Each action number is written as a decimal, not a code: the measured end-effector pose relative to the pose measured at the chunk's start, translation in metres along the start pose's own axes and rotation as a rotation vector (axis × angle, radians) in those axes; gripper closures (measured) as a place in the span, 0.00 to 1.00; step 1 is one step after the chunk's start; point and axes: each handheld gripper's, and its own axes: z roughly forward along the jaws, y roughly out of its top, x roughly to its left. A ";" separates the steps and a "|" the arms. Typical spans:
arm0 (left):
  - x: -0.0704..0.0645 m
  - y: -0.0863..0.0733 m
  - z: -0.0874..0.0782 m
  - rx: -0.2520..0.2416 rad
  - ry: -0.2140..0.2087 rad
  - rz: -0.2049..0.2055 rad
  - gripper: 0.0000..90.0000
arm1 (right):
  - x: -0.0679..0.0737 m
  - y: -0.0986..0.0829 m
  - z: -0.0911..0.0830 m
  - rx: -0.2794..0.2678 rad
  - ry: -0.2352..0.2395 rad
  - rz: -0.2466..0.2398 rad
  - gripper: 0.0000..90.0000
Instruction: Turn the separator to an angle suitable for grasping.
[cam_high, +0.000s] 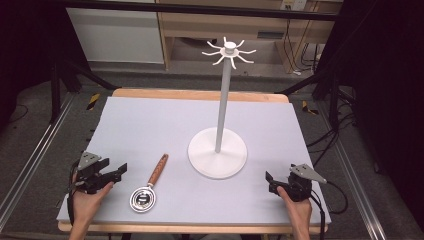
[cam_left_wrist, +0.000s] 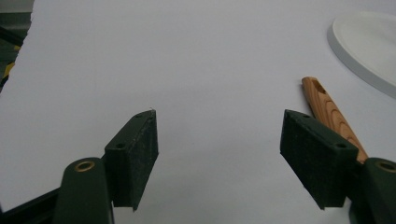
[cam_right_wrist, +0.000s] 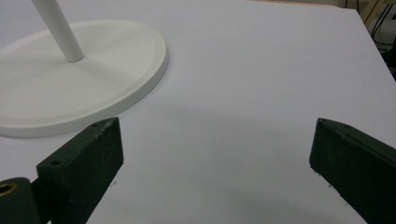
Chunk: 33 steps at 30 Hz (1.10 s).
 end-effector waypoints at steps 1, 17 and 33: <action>0.000 0.000 0.000 0.000 0.000 0.000 0.31 | 0.000 0.000 0.000 0.000 0.000 0.000 0.04; -0.024 0.012 -0.007 0.030 -0.084 0.065 0.37 | -0.001 0.002 -0.006 0.000 0.017 -0.002 0.05; -0.050 0.022 -0.002 0.063 -0.118 0.136 0.41 | 0.002 0.004 -0.004 0.020 0.018 -0.006 0.06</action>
